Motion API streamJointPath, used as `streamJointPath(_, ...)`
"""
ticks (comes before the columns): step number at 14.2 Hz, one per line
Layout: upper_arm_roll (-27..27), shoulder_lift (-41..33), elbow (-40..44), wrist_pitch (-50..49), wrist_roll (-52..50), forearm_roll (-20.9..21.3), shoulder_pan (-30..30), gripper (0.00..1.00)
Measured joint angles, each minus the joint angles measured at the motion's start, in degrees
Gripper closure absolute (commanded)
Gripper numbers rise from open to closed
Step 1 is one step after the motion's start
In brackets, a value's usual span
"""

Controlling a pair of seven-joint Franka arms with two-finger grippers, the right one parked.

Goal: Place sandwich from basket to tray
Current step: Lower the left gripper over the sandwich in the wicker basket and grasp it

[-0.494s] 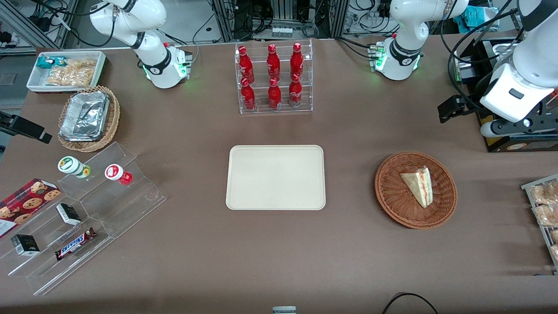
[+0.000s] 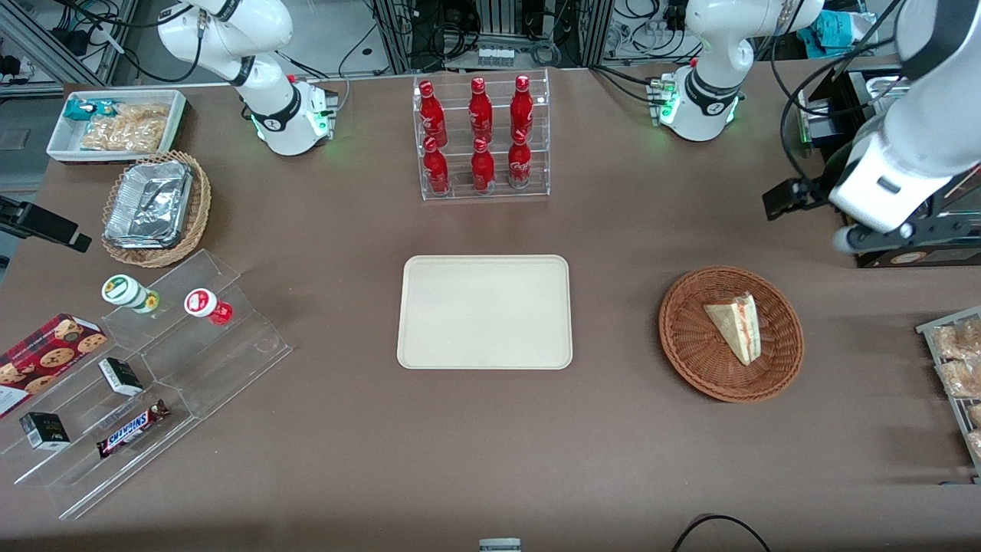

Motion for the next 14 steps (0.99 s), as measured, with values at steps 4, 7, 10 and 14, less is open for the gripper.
streamJointPath(4,2.63,3.36,-12.19,13.69,-0.16,0.14,0.80,0.00)
streamJointPath(7,3.99,8.30,-17.06,21.25,-4.42,0.15,1.03,0.00)
streamJointPath(10,4.75,13.78,-17.86,29.74,-13.77,0.16,2.62,0.00)
streamJointPath(14,4.73,17.79,-21.62,39.70,-18.47,0.15,2.82,0.00)
